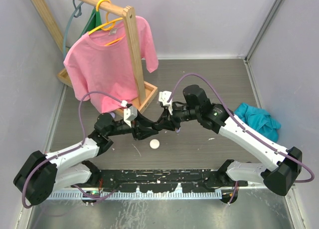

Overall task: Insert the wireless bluetooth earbuds into the charging case
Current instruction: Pick up the charging case at the center of the board, then open the charging case.

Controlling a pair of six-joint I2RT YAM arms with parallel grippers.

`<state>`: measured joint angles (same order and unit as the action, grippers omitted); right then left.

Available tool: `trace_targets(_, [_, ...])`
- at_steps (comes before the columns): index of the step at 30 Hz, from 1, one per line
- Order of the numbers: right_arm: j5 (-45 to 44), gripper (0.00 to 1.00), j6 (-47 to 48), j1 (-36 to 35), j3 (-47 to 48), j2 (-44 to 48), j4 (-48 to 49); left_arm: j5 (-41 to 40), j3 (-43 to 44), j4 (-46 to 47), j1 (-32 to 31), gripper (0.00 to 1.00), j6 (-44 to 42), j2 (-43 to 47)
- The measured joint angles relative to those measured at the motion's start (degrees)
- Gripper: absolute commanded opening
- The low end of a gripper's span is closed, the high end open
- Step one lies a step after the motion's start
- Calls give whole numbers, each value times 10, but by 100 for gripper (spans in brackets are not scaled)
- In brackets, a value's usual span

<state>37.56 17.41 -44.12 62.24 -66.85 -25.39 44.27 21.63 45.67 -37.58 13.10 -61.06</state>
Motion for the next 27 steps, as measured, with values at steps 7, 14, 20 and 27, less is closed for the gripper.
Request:
trace_targets(7, [16, 7, 13, 0, 0, 0, 0, 27, 6, 47, 0, 34, 32, -23])
trace_targets(14, [26, 9, 18, 0, 0, 0, 0, 41, 7, 61, 0, 13, 42, -26])
trace_targets(20, [26, 18, 17, 0, 0, 0, 0, 48, 7, 61, 2, 1, 37, -25])
trace_targets(27, [21, 38, 13, -3, 0, 6, 7, 38, 6, 16, 1, 0, 1, 15])
